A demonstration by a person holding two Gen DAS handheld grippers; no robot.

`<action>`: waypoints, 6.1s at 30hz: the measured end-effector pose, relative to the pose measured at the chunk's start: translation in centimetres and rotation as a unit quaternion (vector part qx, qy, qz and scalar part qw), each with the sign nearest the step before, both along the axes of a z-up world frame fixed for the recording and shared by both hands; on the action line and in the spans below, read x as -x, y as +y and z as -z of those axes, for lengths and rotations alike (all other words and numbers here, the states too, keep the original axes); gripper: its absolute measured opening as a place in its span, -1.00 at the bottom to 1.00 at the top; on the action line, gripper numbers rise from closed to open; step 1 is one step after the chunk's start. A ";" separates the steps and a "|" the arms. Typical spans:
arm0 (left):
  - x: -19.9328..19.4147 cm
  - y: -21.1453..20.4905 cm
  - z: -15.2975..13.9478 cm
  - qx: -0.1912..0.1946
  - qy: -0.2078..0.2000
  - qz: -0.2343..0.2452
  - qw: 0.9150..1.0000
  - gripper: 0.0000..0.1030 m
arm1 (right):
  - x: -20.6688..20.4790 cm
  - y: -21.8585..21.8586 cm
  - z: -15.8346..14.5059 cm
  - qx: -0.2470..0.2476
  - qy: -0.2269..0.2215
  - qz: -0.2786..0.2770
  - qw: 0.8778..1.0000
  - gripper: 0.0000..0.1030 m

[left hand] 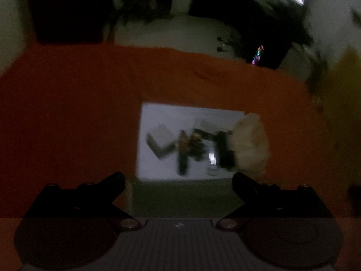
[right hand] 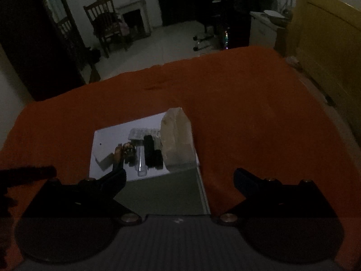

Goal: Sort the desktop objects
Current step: 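Move both grippers forward over the box toward the objects on the paper, then lower the left gripper to the white cube while the right gripper approaches the black item, then close the left gripper on the white cube while the right gripper grasps the black item, then lift the white cube with the left gripper while the right gripper carries the black item into the box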

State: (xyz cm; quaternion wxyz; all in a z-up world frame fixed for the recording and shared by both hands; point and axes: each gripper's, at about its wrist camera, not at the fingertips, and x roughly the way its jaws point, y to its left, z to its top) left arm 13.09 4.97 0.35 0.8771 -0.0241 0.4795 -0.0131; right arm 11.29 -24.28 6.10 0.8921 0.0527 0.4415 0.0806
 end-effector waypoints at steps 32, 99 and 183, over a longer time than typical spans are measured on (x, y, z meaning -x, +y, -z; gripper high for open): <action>-15.7 0.0 7.7 -0.033 -0.025 -0.010 0.999 0.99 | -19.1 9.1 7.2 -0.002 0.012 -0.094 0.995 1.00; -22.5 3.1 19.8 0.068 0.176 -0.123 0.974 0.24 | -25.0 13.2 23.6 0.003 0.180 -0.114 0.977 -0.19; -1.9 -1.3 7.6 0.102 0.049 0.091 0.989 -0.01 | -8.9 8.4 9.9 -0.055 0.121 -0.148 0.980 -0.45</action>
